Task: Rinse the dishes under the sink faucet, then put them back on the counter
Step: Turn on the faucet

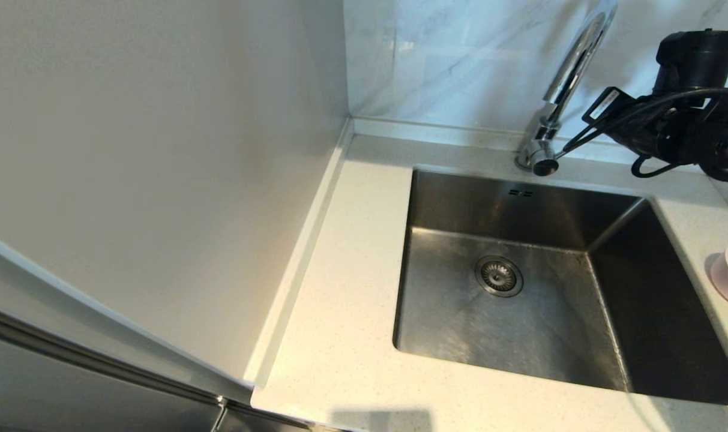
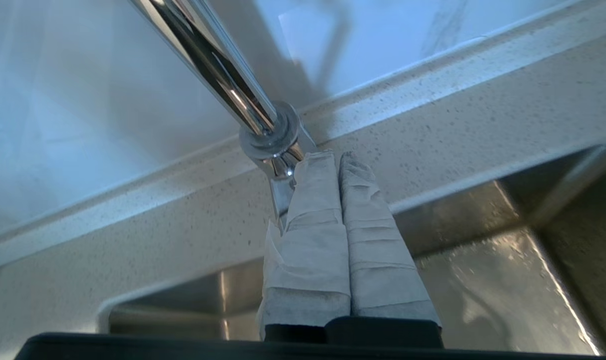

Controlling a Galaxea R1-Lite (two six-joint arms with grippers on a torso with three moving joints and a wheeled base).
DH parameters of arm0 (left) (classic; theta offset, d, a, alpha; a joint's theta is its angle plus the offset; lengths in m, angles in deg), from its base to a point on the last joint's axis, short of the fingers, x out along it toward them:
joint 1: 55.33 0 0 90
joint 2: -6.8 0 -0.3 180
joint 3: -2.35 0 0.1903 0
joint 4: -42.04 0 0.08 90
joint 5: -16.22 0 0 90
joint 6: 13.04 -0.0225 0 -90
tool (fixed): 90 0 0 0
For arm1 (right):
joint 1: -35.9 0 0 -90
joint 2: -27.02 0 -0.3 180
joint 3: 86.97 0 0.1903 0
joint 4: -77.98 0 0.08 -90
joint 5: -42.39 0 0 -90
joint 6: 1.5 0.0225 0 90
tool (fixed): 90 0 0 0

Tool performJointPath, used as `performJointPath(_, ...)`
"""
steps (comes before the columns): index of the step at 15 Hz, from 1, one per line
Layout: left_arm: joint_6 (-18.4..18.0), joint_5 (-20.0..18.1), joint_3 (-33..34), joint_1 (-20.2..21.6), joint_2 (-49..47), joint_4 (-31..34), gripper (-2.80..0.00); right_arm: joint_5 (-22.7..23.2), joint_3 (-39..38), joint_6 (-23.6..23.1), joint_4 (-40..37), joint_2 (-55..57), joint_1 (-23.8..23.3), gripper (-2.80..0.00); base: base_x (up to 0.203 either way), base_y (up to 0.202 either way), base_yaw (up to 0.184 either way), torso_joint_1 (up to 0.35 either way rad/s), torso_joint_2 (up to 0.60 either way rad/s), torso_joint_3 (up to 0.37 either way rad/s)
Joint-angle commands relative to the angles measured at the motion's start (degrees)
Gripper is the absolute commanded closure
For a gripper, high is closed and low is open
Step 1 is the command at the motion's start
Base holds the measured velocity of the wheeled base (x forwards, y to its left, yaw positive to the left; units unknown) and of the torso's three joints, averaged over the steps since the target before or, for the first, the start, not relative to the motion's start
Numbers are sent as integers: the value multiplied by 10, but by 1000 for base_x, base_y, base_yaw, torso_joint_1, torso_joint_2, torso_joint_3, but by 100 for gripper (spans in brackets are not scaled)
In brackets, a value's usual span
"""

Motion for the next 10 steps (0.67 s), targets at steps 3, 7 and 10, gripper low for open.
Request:
performJointPath(3, 0, 0, 0, 0, 0, 0, 0, -7, 17, 1, 31, 41, -1, 0, 0, 0, 0, 0, 0, 0)
performJointPath(7, 0, -1, 0, 0, 0, 0, 0, -21, 32, -13, 68, 75, -13, 0, 0, 0, 0, 0, 0, 0)
performJointPath(10, 0, 0, 0, 0, 0, 0, 0, -24, 39, -14, 74, 94, -18, 0, 0, 0, 0, 0, 0, 0)
